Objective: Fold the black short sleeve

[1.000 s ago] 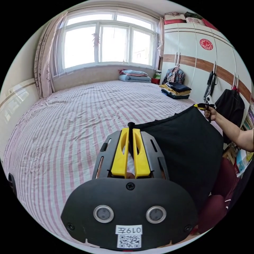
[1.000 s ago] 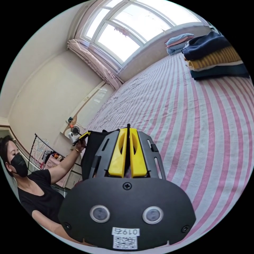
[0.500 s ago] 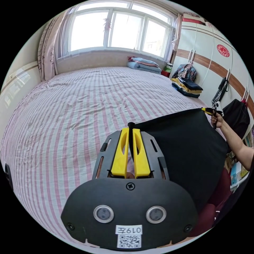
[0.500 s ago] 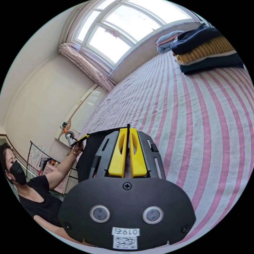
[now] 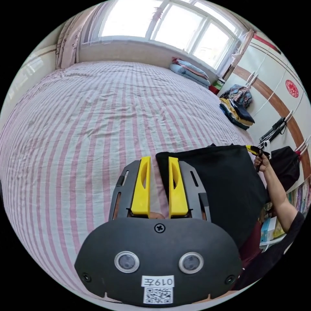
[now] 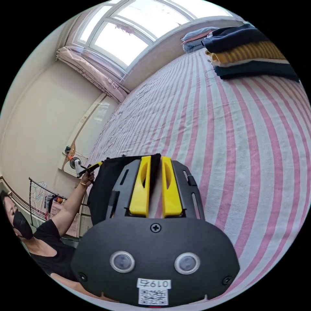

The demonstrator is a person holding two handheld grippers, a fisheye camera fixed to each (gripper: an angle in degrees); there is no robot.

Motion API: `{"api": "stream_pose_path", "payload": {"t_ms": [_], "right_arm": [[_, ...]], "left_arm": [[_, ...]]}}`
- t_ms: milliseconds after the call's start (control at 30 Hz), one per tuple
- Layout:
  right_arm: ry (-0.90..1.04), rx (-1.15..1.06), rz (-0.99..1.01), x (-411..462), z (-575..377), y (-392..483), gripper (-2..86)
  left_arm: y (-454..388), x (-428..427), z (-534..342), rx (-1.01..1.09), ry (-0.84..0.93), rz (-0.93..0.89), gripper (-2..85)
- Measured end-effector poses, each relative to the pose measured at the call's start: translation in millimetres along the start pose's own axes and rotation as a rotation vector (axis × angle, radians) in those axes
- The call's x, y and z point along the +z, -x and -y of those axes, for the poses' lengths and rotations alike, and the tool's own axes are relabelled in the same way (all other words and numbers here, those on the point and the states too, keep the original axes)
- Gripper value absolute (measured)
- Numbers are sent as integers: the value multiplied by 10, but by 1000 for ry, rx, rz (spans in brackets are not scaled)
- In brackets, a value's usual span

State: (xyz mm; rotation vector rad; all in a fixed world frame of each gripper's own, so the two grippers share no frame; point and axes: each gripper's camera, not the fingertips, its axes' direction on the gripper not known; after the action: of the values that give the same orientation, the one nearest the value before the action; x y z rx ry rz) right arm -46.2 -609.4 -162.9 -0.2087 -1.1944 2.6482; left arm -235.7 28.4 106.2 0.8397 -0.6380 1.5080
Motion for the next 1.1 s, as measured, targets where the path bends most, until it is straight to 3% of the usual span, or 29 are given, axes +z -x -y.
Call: {"api": "stream_pose_path", "payload": {"t_ms": [200,400,567,700,867,1100], "right_arm": [[-38,-57,38,-372,-566,178,67],[9,-168,26,-863,-1908,570,71],[8,-88,78,-1059,-3019,516,87],[-70,-65,200,-1172,-3621,445,102],[-11,-262,181,-1094,-4019,673,93],[60,-531,-33,-915,-4482,1145,100]], "left_arm": [[278,-774,-528,-83,-147,-103,86],[182,-1484,-1864,-114,-187,-276,124],[116,-1792,-3062,-238,-222,-325,131],[91,-1868,-3502,-289,-244,-366,135],[-7,-1988,-3748,-240,-265,-372,148],[-199,-2068,-3984,-171,-227,-334,158]]}}
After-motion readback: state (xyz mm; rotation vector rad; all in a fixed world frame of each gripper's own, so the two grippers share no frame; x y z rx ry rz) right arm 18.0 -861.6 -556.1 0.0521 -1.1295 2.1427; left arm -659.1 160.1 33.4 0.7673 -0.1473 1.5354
